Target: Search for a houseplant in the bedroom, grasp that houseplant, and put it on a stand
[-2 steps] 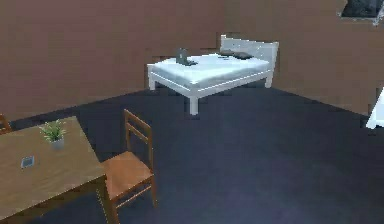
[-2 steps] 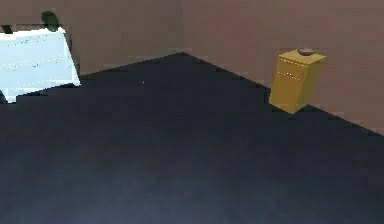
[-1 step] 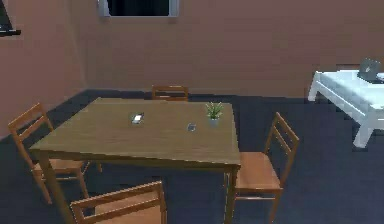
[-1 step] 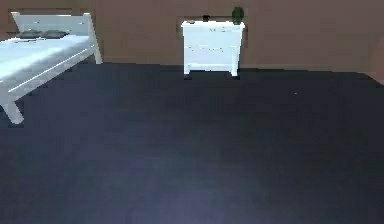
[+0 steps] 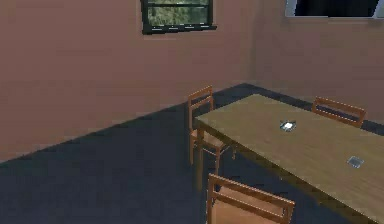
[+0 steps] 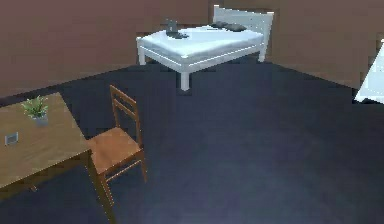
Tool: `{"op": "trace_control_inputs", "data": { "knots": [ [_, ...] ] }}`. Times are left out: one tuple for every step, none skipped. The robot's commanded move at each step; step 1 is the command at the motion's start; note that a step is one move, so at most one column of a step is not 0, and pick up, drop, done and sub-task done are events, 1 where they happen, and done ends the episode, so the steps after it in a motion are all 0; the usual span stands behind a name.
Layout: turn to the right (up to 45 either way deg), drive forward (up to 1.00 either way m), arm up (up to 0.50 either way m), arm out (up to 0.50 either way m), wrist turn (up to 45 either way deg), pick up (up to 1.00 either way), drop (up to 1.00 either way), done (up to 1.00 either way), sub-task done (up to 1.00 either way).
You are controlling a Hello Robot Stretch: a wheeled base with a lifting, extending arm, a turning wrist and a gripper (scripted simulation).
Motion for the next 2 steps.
{"op": "trace_control_inputs", "data": {
  "knots": [
    [-36.0, 0.0, 0.0, 0.0, 0.0, 0.0, 0.0, 0.0, 0.0],
    [45.0, 0.0, 0.0, 0.0, 0.0, 0.0, 0.0, 0.0, 0.0]
  ]
}}
